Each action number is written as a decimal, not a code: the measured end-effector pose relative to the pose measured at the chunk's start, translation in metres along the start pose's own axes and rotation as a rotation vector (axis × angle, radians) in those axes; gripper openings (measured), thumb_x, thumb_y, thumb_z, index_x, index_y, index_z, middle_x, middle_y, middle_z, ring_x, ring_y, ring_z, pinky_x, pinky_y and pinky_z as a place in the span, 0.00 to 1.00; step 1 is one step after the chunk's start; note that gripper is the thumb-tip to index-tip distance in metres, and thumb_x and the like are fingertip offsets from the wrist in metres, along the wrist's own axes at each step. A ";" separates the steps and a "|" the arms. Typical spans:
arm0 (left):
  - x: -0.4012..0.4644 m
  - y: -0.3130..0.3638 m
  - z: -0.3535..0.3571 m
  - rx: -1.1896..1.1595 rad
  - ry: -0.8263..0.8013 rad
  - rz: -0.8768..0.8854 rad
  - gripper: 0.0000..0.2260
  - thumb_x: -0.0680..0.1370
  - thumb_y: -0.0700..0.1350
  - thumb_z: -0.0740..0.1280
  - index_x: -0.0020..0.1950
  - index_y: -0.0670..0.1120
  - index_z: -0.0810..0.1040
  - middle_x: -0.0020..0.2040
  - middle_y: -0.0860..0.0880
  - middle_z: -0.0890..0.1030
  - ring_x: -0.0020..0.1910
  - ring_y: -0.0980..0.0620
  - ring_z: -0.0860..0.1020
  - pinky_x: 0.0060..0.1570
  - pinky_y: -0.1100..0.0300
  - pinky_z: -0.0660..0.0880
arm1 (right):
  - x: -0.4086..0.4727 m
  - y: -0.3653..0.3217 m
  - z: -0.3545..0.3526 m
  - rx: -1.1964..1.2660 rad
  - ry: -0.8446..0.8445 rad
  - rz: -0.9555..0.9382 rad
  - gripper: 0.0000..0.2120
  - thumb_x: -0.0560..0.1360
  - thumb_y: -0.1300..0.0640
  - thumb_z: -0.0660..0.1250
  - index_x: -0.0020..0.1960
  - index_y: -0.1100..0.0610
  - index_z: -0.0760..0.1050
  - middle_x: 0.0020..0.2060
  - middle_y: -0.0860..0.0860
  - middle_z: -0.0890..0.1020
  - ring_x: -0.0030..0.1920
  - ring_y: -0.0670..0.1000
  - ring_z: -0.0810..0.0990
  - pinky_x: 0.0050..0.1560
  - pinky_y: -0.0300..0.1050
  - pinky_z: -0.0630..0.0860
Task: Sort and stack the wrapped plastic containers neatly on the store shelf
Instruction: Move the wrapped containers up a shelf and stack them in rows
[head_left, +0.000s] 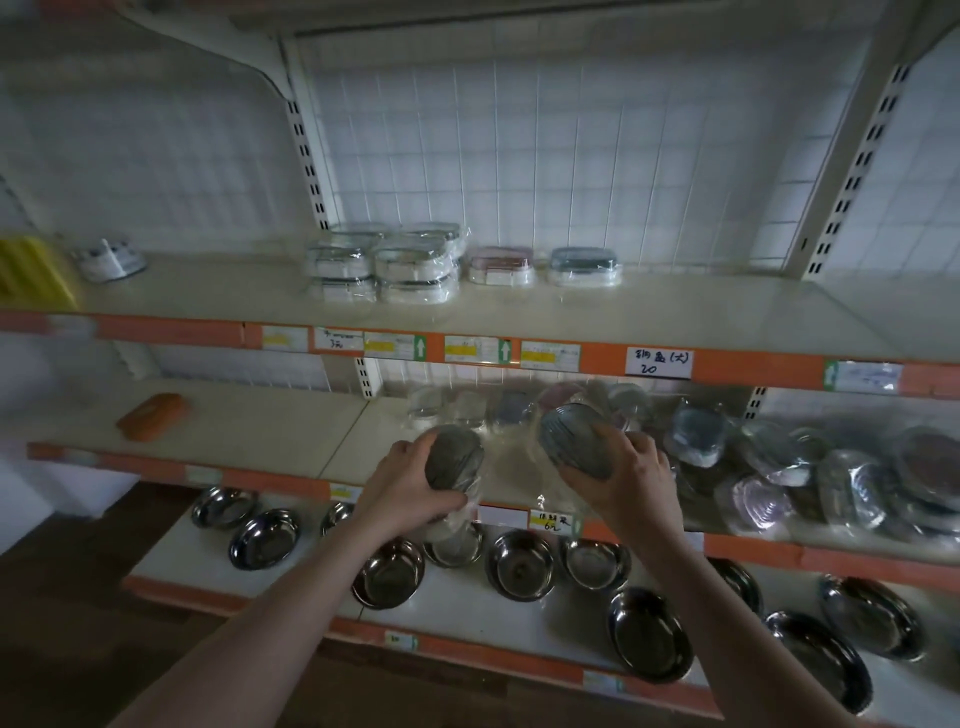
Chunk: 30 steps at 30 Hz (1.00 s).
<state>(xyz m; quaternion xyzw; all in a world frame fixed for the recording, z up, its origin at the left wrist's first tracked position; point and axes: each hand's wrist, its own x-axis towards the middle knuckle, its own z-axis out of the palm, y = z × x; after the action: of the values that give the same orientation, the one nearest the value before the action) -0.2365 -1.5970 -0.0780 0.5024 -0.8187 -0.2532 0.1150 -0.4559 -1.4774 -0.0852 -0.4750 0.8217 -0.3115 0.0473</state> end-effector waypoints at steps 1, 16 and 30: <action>-0.005 0.004 -0.005 -0.005 0.007 0.001 0.41 0.68 0.54 0.74 0.75 0.54 0.56 0.67 0.44 0.65 0.62 0.45 0.71 0.60 0.53 0.71 | -0.002 -0.002 -0.007 0.001 0.004 -0.022 0.34 0.68 0.37 0.68 0.70 0.48 0.66 0.61 0.57 0.71 0.59 0.57 0.70 0.59 0.51 0.69; -0.007 0.044 -0.087 -0.032 0.144 0.129 0.40 0.66 0.54 0.74 0.75 0.57 0.60 0.66 0.48 0.68 0.62 0.49 0.72 0.57 0.55 0.72 | 0.032 -0.041 -0.080 0.028 0.062 -0.149 0.32 0.69 0.39 0.69 0.70 0.46 0.65 0.61 0.54 0.72 0.60 0.56 0.71 0.61 0.52 0.69; 0.150 0.051 -0.130 -0.038 0.089 0.307 0.43 0.60 0.58 0.72 0.74 0.55 0.61 0.67 0.49 0.69 0.62 0.51 0.71 0.59 0.57 0.70 | 0.167 -0.056 -0.055 -0.020 0.176 -0.048 0.31 0.68 0.44 0.72 0.68 0.49 0.69 0.57 0.55 0.74 0.56 0.58 0.72 0.55 0.48 0.70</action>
<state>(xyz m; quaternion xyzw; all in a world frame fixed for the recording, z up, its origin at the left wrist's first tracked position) -0.2880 -1.7494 0.0494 0.3800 -0.8750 -0.2256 0.1979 -0.5250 -1.6065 0.0261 -0.4658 0.8141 -0.3448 -0.0376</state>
